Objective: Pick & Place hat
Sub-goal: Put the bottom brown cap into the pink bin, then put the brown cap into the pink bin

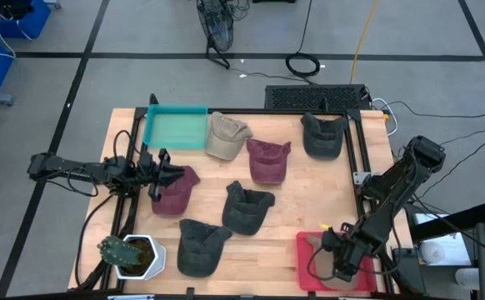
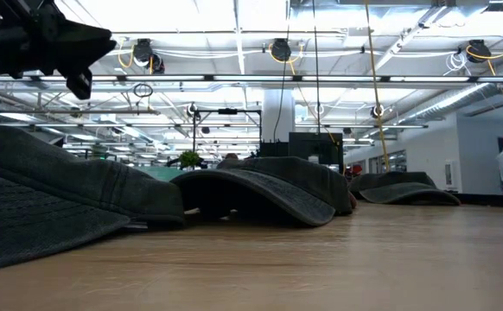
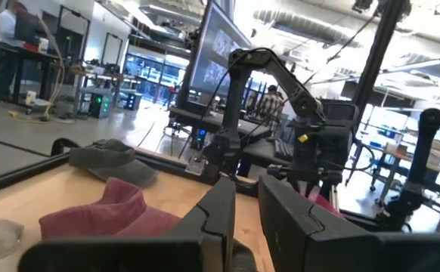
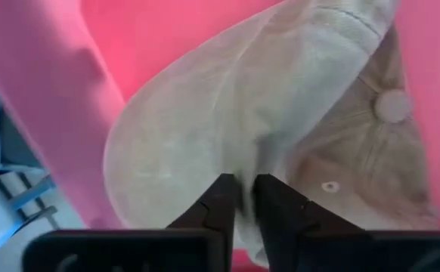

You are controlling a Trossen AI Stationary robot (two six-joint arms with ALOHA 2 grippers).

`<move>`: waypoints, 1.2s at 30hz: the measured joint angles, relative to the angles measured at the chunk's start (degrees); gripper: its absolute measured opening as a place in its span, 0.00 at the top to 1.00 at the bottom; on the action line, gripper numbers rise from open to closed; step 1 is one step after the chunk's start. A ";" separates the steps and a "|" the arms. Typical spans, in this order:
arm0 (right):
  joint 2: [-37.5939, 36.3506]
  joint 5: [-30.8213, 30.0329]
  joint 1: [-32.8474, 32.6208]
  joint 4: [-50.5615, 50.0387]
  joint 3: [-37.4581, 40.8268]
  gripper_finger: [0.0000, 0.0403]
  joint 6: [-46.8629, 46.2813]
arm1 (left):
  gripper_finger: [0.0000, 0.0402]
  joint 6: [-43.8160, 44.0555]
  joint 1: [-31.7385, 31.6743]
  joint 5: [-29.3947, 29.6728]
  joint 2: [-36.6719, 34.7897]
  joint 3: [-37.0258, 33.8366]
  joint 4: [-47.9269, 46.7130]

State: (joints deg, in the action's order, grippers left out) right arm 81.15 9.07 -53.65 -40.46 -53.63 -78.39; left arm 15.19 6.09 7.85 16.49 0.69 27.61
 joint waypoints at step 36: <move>-3.32 -28.10 31.64 36.03 0.00 0.70 53.68 | 0.84 -14.83 -0.17 -4.90 37.21 23.50 0.62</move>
State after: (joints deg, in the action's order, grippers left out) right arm 77.83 -19.03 -22.01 -4.43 -53.63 -24.70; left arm 0.36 5.91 2.95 53.70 24.19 28.23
